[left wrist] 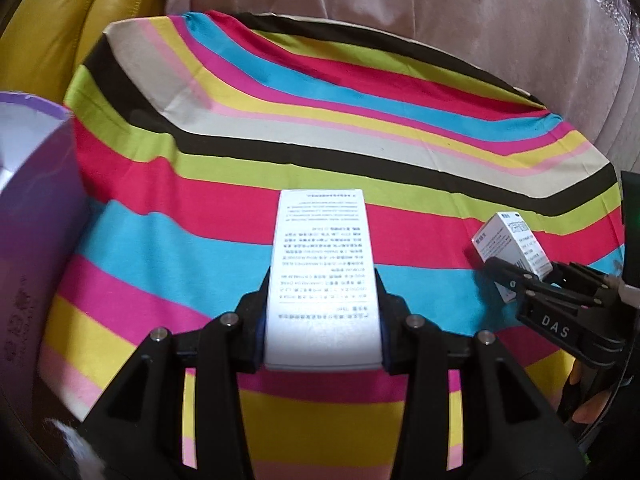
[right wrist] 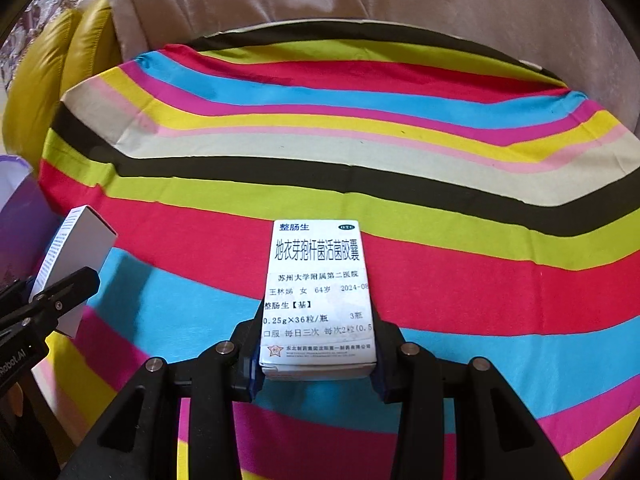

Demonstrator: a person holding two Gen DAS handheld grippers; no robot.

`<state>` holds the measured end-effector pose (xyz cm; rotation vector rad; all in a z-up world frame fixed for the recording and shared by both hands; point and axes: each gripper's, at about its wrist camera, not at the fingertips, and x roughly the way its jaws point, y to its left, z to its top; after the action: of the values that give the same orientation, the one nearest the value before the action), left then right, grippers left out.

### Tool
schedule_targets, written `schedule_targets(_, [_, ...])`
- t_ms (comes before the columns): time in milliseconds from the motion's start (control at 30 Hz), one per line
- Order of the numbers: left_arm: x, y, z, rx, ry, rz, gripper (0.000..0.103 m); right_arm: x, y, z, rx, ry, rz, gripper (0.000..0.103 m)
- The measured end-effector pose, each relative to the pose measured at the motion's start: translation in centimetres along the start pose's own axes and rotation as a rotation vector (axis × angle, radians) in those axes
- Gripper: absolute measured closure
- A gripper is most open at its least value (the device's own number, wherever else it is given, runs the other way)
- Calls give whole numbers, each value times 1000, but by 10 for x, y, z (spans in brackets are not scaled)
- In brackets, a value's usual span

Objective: Organize rigid objects
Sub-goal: 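Lift both held boxes and carry them toward the storage box, then lower both boxes into the storage box and open both tools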

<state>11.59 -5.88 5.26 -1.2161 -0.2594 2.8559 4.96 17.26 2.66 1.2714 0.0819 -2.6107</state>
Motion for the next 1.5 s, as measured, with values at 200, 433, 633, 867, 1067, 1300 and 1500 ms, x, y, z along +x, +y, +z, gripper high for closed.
schedule_targets(200, [-22, 10, -5, -4, -25, 12, 58, -20, 18, 4, -30, -33, 20, 62])
schedule_targets(433, [-49, 17, -6, -6, -62, 15, 58, -41, 30, 7, -49, -58, 38, 62])
schedule_targets(633, [-70, 18, -5, 2, -89, 20, 58, -49, 43, 4, -65, -60, 60, 62])
schedule_targets(867, [-97, 23, 2, 6, -129, 40, 58, -65, 59, 3, -85, -76, 100, 62])
schedule_targets(1067, [-120, 32, 6, -13, -159, 43, 58, -79, 69, 8, -82, -105, 143, 62])
schedule_targets(1300, [-147, 46, 14, -20, -185, 77, 58, -94, 92, 14, -129, -126, 169, 62])
schedule_targets(1500, [-169, 66, 15, -43, -221, 139, 58, -104, 128, 23, -224, -138, 143, 62])
